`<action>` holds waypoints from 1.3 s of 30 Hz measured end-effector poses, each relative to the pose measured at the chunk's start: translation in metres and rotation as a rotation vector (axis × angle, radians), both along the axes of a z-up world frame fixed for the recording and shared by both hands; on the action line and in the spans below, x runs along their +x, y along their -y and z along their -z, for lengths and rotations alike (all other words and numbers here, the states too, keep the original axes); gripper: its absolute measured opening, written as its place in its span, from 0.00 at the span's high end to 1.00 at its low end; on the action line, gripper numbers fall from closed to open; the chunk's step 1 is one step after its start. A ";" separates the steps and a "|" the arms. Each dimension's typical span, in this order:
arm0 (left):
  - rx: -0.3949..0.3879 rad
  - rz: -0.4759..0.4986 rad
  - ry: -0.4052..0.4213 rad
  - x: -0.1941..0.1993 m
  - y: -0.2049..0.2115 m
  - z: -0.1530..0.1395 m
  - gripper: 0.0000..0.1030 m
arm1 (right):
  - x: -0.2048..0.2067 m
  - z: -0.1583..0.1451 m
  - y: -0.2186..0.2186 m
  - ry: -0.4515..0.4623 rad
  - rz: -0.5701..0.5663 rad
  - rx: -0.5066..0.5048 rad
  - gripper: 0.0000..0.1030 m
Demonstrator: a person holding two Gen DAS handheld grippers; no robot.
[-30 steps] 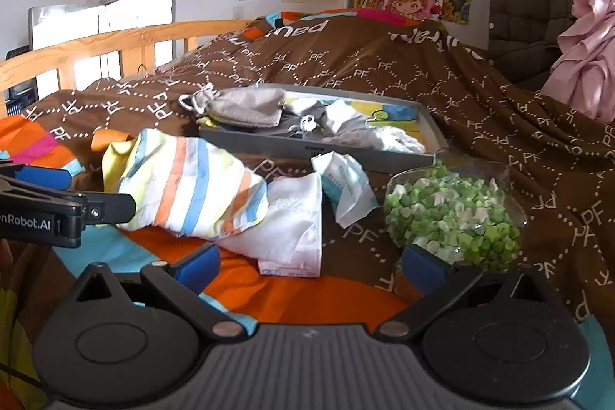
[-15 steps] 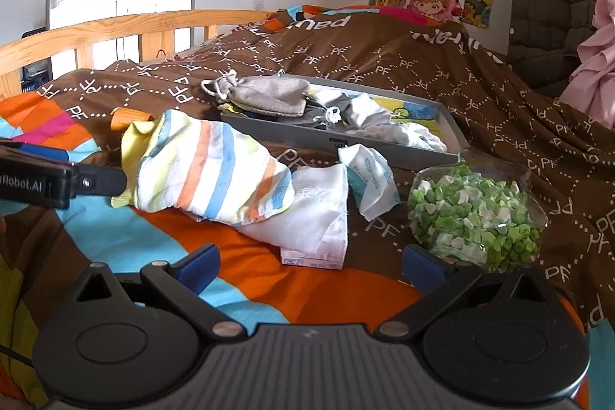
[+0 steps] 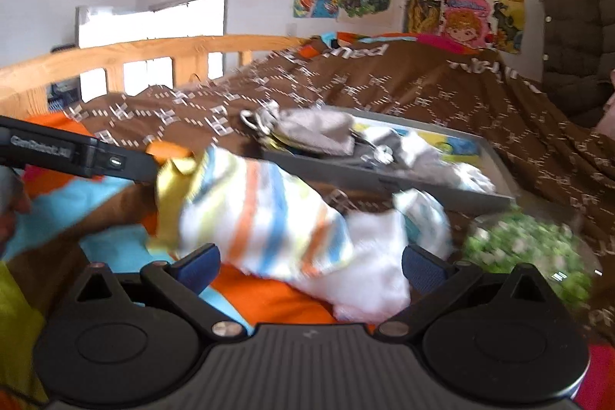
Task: Organize soft objects
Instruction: 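Grasp the orange strap with the left gripper while the right grasps the striped towel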
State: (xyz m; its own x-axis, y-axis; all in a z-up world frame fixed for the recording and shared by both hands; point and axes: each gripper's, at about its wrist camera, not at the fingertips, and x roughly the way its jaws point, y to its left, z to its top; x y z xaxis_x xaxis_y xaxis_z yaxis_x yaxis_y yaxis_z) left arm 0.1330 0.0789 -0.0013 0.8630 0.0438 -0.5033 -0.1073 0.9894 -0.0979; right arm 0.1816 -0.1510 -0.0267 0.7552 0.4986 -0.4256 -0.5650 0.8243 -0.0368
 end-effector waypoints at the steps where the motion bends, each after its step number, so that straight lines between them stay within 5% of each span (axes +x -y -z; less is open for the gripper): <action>1: -0.007 0.000 0.000 0.004 -0.004 -0.001 0.01 | 0.002 0.000 -0.003 -0.003 -0.015 0.013 0.00; 14: -0.330 -0.115 -0.119 0.054 -0.052 0.003 0.01 | 0.023 0.006 -0.029 -0.040 -0.085 0.089 0.00; 19: -0.526 -0.161 -0.201 0.058 -0.062 0.009 0.03 | 0.031 0.010 -0.025 -0.068 -0.096 0.123 0.03; 26: -0.730 -0.231 -0.230 0.072 -0.069 0.015 0.19 | 0.029 0.013 -0.031 -0.086 -0.145 0.108 0.12; 30: -0.788 -0.275 -0.225 0.077 -0.074 0.016 0.25 | 0.025 0.016 -0.036 -0.096 -0.173 0.097 0.14; 39: -0.889 -0.343 -0.221 0.078 -0.089 0.023 0.59 | 0.018 0.025 -0.042 -0.117 -0.172 0.084 0.22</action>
State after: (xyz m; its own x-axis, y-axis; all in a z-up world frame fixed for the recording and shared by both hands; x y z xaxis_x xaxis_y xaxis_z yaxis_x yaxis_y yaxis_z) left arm 0.2109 0.1678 -0.0247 0.7567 -0.1988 -0.6228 -0.4809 0.4761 -0.7363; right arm 0.1998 -0.1094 -0.0518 0.6039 0.6534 -0.4566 -0.6941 0.7126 0.1017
